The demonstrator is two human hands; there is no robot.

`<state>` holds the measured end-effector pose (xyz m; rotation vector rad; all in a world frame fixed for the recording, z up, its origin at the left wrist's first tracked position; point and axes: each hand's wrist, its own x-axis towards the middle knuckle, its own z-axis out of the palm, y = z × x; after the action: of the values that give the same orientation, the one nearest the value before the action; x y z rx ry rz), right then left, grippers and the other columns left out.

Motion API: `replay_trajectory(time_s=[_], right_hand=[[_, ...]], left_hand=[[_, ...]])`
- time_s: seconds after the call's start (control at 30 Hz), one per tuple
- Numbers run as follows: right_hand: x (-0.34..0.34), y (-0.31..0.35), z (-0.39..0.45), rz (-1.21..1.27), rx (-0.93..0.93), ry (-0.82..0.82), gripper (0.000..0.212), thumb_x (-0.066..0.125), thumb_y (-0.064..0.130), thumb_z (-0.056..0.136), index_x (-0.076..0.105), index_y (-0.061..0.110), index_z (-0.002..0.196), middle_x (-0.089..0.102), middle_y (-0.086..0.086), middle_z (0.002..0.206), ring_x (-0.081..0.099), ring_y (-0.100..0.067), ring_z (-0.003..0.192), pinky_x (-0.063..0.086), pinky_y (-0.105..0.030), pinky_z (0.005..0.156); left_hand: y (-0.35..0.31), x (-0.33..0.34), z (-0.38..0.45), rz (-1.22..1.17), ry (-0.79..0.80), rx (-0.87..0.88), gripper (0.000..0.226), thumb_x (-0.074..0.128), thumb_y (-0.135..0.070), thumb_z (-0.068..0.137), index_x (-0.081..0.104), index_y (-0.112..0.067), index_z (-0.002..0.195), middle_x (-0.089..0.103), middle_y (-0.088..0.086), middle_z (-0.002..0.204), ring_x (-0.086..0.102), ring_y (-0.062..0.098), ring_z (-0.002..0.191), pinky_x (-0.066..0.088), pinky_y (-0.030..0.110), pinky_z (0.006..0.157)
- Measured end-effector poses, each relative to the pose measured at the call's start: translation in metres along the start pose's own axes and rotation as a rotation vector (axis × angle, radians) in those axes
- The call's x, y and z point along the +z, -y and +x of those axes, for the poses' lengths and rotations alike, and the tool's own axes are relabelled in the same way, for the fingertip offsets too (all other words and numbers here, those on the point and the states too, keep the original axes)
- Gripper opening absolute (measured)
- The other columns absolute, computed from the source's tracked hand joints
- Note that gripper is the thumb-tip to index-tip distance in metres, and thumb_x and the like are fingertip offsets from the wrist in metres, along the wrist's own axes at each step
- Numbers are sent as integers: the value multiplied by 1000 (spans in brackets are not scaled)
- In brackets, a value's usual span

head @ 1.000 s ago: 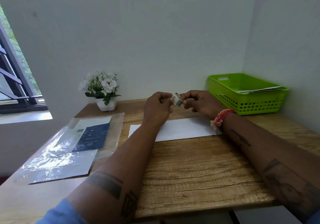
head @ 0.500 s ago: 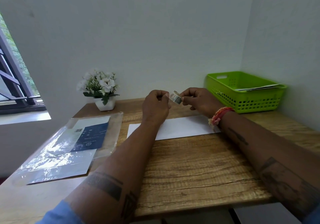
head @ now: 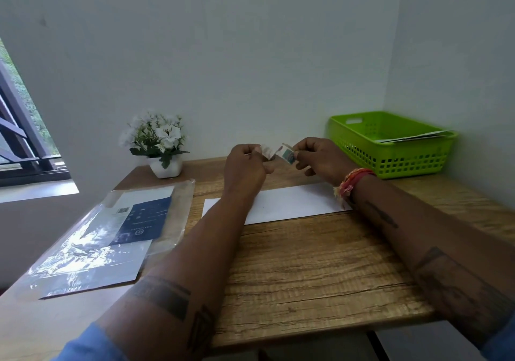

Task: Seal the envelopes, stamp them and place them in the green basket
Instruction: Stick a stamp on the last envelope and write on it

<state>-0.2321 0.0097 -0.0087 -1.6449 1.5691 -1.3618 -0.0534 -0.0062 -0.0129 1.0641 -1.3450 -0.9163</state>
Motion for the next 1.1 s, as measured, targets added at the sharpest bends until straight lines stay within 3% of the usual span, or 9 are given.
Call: replay_trajectory(time_s=[0.1, 0.27, 0.43, 0.57, 0.67, 0.73, 0.87, 0.97, 1.1], right_hand=[[-3, -3, 2, -78, -13, -67, 6, 66, 18, 90, 72, 19, 90, 68, 3, 81, 62, -10, 72, 49, -28, 65], [-14, -7, 5, -586, 46, -182, 11, 66, 16, 85, 76, 20, 88, 68, 4, 90, 62, -16, 87, 38, -21, 70], [-13, -12, 8, -674, 79, -156, 14, 68, 21, 86, 77, 22, 96, 72, -3, 110, 64, -20, 99, 41, -20, 76], [-17, 1, 5, -511, -30, -243, 18, 67, 29, 88, 74, 24, 104, 70, -2, 107, 64, -20, 102, 50, -30, 88], [-16, 17, -7, -68, -14, -40, 18, 65, 34, 93, 76, 19, 96, 76, 2, 90, 68, -13, 77, 53, -29, 71], [-14, 21, -11, 35, 27, 76, 19, 69, 34, 91, 75, 18, 100, 77, -1, 93, 67, -11, 72, 53, -28, 67], [-6, 17, -9, 123, 102, 161, 26, 82, 24, 79, 71, 16, 101, 77, -5, 90, 69, -15, 75, 54, -29, 65], [-3, 16, -10, 185, 76, 164, 18, 80, 7, 80, 71, 11, 96, 73, -7, 82, 66, -20, 76, 53, -30, 65], [-6, 14, -8, 76, 36, 167, 20, 80, 9, 80, 70, 12, 97, 74, -8, 82, 66, -17, 74, 56, -34, 71]], left_hand=[[0, -1, -1, -2, 18, 0, 16, 52, -28, 104, 62, -22, 115, 73, -2, 104, 74, 7, 69, 61, 31, 74], [2, 1, -7, 66, 136, 8, 14, 59, -27, 100, 68, -21, 109, 74, -5, 101, 73, 9, 71, 60, 28, 71], [1, -1, -9, 121, 172, 64, 9, 63, -25, 98, 71, -23, 101, 74, -7, 94, 70, 8, 66, 50, 19, 58], [0, 0, -8, 196, 191, 134, 11, 65, -24, 97, 73, -21, 105, 72, -7, 95, 70, 11, 74, 45, 9, 52], [0, 0, -8, 234, 191, 173, 11, 67, -24, 96, 73, -20, 104, 72, -7, 93, 70, 12, 74, 44, 6, 51], [-1, 1, -8, 241, 173, 189, 10, 66, -25, 96, 72, -21, 103, 72, -7, 91, 70, 11, 73, 43, 6, 49], [-2, 0, -7, 181, 146, 170, 7, 68, -25, 95, 70, -23, 101, 73, -8, 88, 71, 6, 65, 49, 16, 55], [-1, 0, -8, 123, 143, 144, 7, 68, -23, 95, 69, -22, 101, 74, -6, 88, 71, 6, 64, 55, 25, 63], [1, 2, -9, 133, 159, 165, 33, 72, -38, 90, 59, -28, 118, 71, -6, 95, 71, 9, 78, 58, 31, 70]])
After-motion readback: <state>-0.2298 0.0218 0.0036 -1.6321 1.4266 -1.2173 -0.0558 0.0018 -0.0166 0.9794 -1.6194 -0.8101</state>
